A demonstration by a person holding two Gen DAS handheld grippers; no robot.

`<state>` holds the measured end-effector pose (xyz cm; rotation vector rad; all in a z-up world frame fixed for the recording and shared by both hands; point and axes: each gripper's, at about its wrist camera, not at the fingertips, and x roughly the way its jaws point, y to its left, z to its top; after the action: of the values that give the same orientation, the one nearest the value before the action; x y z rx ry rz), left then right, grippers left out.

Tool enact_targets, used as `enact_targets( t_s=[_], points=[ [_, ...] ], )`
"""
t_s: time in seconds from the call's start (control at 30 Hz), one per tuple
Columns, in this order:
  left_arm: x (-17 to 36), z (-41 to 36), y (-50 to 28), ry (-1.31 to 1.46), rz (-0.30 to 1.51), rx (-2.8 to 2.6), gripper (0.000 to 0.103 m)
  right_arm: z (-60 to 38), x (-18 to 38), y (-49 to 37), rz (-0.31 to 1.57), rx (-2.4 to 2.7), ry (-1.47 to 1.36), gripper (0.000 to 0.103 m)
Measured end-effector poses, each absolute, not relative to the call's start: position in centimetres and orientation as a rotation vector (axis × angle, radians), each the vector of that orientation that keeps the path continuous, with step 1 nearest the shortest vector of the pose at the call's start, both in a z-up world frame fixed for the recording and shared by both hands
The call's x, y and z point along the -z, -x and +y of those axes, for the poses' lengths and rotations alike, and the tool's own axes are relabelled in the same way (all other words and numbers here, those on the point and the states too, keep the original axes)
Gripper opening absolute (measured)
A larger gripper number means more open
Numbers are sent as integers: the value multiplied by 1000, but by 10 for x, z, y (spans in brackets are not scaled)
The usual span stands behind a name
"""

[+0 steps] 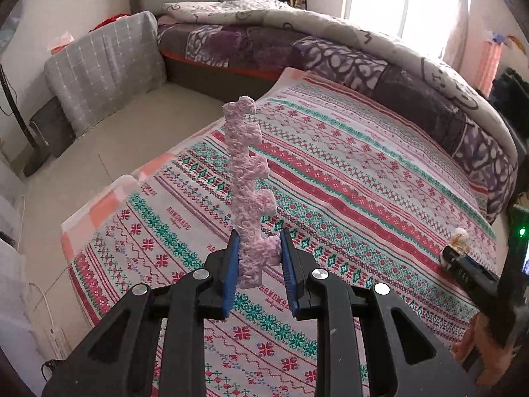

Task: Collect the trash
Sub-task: 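Grasp the second pink strip with left tool while right tool grasps the tissue wad, then lift the pink strip and tissue wad and carry them to the wastebasket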

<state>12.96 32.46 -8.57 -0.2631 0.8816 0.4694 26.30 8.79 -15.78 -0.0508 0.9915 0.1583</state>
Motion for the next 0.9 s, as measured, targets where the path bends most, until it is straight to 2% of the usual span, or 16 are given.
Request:
enact_targets(
  t_s=[0.2,0.6,0.9],
  points=[
    [79,328,-126,280,849,-489,24,102,141,-248,972,-331,-14,30],
    [17,335,-103,319,624,-561,24,123,29,-182,599,-486,-13,30],
    [-16,315,-94,291,529,-526,24,101,-12,-159,474,-427,-40,30]
  ],
)
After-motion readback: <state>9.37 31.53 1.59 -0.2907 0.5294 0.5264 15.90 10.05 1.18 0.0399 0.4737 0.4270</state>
